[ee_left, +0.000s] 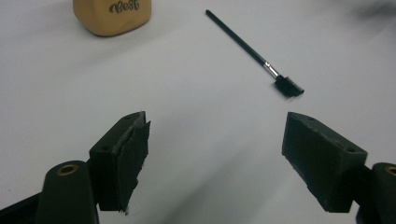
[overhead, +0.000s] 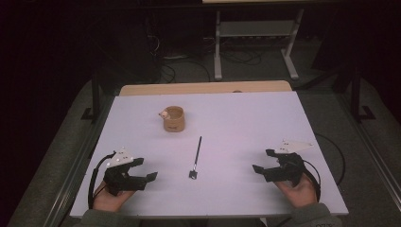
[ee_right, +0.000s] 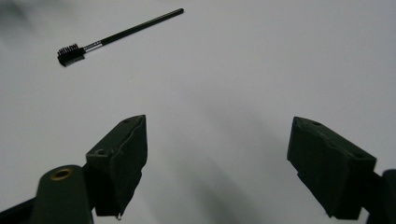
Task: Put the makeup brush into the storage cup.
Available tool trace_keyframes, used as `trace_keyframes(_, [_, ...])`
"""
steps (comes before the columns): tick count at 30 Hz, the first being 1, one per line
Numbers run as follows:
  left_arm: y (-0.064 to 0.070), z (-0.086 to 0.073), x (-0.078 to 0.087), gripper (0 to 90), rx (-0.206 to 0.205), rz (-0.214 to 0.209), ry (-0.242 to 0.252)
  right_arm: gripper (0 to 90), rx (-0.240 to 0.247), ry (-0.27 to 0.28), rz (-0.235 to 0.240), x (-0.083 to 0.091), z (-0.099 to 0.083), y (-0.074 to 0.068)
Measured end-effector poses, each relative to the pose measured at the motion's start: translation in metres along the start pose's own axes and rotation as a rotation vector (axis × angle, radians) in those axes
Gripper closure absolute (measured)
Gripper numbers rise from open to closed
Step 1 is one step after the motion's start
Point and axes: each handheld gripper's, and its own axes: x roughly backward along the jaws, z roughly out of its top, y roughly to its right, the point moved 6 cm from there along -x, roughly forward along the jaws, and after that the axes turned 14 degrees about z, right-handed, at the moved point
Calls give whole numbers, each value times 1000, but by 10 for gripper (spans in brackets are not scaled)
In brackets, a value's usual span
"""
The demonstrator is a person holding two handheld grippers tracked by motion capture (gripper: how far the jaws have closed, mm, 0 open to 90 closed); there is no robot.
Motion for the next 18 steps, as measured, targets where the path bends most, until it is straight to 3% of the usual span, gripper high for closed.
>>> trace_keyframes(5, [3,9,2,227,-12,4,6,187,0,10,-3,2,1,0])
trace_keyframes(8, [5,19,6,232,-32,11,25,188,-5,24,1,4,3,0])
trace_keyframes(10, [7,26,7,232,-24,3,42,186,-9,22,0,4,3,-1])
trace_keyframes(18, [16,42,-4,240,-45,-8,32,187,-6,26,7,5,6,-3])
